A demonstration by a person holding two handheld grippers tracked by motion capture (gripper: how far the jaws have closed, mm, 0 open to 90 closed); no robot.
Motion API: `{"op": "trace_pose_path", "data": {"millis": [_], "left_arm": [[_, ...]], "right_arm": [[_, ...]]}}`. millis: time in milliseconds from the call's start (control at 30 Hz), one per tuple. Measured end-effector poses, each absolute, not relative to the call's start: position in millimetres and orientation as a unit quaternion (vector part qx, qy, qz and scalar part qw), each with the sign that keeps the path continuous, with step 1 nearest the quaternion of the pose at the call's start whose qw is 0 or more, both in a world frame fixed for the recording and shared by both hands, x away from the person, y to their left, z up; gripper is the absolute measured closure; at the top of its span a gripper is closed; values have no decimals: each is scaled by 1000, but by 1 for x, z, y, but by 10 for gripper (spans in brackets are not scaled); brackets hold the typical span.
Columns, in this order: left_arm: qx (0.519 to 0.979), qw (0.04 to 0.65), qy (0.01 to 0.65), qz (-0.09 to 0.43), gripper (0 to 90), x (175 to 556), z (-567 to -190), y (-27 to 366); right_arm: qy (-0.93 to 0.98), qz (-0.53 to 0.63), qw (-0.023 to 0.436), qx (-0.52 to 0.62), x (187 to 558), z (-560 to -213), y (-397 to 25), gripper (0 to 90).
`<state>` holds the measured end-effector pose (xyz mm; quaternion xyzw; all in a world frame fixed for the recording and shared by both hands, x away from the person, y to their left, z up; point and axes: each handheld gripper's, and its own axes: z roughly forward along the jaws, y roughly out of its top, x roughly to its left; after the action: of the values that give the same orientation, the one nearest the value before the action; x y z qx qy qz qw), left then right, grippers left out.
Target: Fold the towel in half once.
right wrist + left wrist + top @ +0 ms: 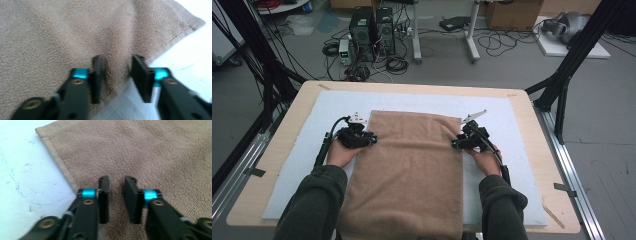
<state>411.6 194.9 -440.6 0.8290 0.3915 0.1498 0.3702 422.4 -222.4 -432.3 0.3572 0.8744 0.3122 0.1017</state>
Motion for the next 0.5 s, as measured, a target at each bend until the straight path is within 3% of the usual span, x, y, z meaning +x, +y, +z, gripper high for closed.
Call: {"op": "trace_pose_path", "data": {"millis": [133, 500], "left_arm": [[827, 371, 398, 144, 838, 412, -440, 196], [808, 428, 381, 136, 860, 394, -409, 211]], "right_arm": [[875, 315, 80, 360, 422, -431, -220, 826], [855, 384, 69, 343, 409, -399, -238, 835]]}}
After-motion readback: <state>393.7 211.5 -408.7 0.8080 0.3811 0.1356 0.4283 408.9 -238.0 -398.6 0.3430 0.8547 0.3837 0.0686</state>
